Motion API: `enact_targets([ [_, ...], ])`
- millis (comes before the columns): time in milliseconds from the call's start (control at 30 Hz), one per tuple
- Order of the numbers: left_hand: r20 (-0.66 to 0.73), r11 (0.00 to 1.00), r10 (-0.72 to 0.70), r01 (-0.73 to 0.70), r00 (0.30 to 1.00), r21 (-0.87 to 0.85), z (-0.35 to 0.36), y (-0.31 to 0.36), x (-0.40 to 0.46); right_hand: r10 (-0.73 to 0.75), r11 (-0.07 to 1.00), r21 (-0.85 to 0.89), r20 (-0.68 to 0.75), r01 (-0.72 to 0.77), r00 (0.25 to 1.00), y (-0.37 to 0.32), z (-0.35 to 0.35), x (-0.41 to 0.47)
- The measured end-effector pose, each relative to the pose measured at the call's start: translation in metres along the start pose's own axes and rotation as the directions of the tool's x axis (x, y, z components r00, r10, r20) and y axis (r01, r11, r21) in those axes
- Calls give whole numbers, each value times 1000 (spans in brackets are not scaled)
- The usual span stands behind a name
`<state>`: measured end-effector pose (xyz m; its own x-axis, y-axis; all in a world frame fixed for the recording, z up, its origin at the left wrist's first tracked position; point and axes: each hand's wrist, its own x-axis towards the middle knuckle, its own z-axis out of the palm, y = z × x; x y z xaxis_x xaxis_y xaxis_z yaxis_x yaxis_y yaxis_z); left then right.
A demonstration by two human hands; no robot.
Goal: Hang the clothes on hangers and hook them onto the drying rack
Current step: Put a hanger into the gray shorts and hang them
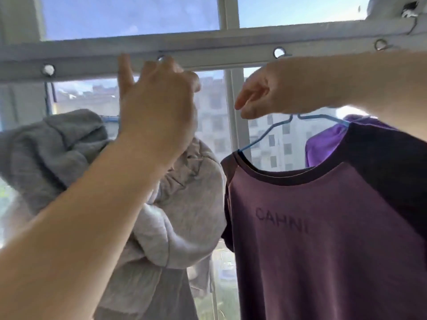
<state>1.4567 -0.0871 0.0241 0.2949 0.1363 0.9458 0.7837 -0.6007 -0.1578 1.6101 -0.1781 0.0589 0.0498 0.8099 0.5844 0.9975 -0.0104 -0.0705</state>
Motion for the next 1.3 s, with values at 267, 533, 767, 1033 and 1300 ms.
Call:
enact_targets([
  [267,266,980,-92,41,959,193,-34,-50,-19,-146,963,222,-34,150,989,-82,48,31],
  [533,545,961,-25,171,838,-218,-26,-93,10,133,741,638,167,-210,977,-117,75,50],
  [767,702,264,-39,685,711,-679,-9,-109,-6,327,458,806,240,-375,914,-116,89,51],
  [1033,679,-182,-82,659,730,-730,-1,-98,-13,503,152,924,234,-351,832,-125,86,56],
  [1300,670,-258,-164,624,724,-737,14,-103,-31,477,210,945,126,-252,870,-111,69,42],
])
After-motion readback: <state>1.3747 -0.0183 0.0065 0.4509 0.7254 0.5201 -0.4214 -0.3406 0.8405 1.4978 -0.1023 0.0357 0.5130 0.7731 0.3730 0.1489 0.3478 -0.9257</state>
